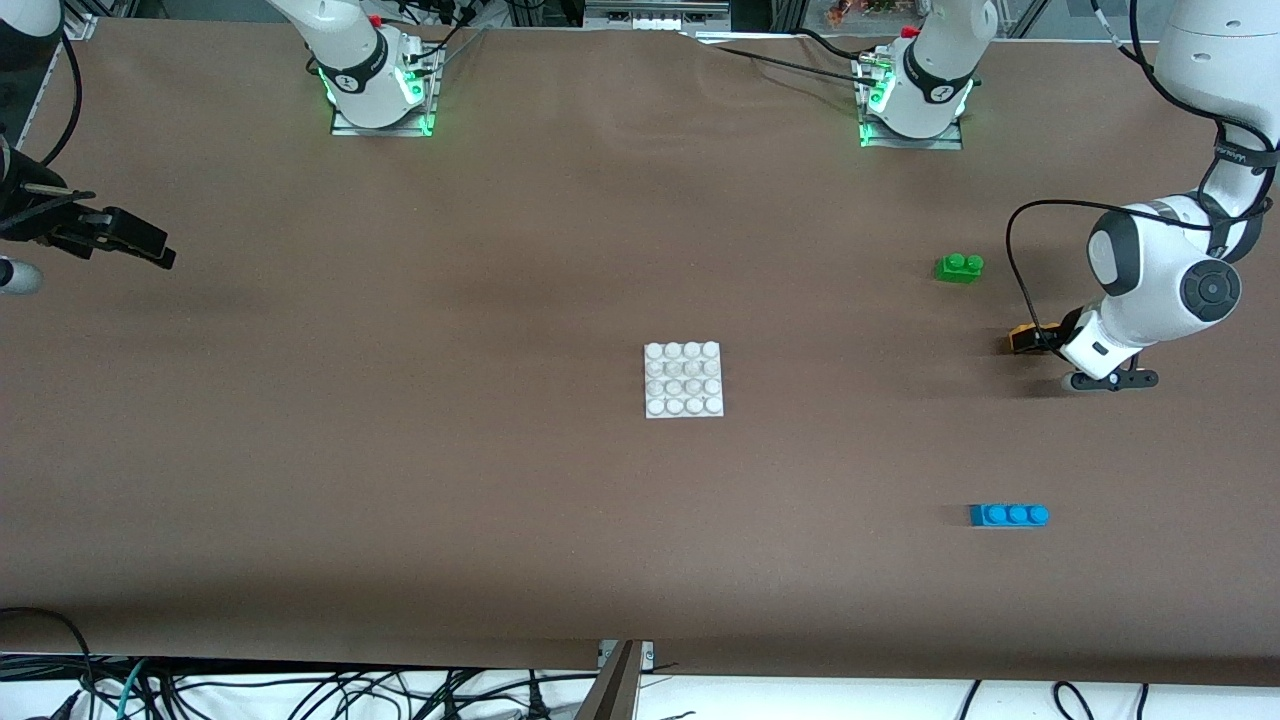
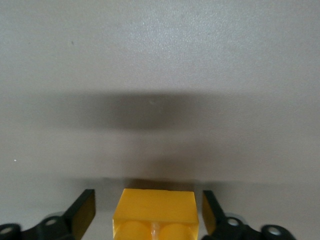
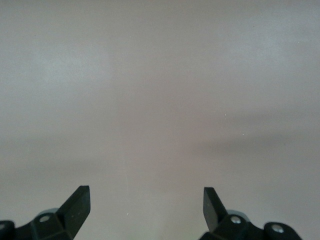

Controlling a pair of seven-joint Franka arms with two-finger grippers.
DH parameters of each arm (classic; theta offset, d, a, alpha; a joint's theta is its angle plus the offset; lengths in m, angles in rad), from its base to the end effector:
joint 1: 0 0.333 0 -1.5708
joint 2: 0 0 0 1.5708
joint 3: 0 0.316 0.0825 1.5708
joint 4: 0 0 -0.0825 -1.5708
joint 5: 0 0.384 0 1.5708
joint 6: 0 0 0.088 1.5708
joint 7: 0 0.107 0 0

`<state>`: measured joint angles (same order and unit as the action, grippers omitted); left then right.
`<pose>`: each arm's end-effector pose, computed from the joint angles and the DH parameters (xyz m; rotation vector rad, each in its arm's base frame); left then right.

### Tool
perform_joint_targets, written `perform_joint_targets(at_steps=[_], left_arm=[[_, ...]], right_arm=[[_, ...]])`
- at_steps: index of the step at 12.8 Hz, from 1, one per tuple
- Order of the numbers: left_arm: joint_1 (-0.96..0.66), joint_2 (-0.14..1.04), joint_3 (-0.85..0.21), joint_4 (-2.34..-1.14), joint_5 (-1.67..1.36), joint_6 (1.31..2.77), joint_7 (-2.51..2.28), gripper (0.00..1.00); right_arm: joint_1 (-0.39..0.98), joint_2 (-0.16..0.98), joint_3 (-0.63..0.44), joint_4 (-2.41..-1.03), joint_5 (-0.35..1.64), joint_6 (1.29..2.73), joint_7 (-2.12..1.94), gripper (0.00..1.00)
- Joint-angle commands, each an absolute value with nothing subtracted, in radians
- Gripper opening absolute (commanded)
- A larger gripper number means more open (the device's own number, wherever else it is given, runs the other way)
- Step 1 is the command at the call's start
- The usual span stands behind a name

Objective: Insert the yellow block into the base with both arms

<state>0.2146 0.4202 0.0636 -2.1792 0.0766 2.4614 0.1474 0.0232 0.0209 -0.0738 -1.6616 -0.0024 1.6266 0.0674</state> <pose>0.5244 0.1506 0.1839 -3.0918 -0.0992 0.2317 0.5610 -0.0283 0.5747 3.1305 -0.1846 -0.0875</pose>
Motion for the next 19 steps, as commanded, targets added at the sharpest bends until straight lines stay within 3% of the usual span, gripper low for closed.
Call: perform_joint_targets(at_steps=[1, 11, 14, 19], left_arm=[[0.222, 0.397, 0.058, -2.203, 0.060, 2.465, 0.149, 0.86], [0.222, 0.365, 0.057, -2.230, 0.060, 2.456, 0.144, 0.85], [0.222, 0.365, 0.057, -2.230, 0.060, 2.456, 0.146, 0.75], [0.222, 0.367, 0.057, -2.230, 0.060, 2.457, 0.150, 0.39]], right_arm=[[0.025, 0.018, -0.075, -1.658, -0.003, 1.617, 0.072, 1.00], [0.025, 0.020, -0.075, -1.658, -0.003, 1.617, 0.072, 1.00], [0.025, 0.020, -0.075, -1.658, -0.003, 1.614, 0.072, 1.00], [0.025, 0.020, -0.075, -1.658, -0.003, 1.614, 0.072, 1.00]])
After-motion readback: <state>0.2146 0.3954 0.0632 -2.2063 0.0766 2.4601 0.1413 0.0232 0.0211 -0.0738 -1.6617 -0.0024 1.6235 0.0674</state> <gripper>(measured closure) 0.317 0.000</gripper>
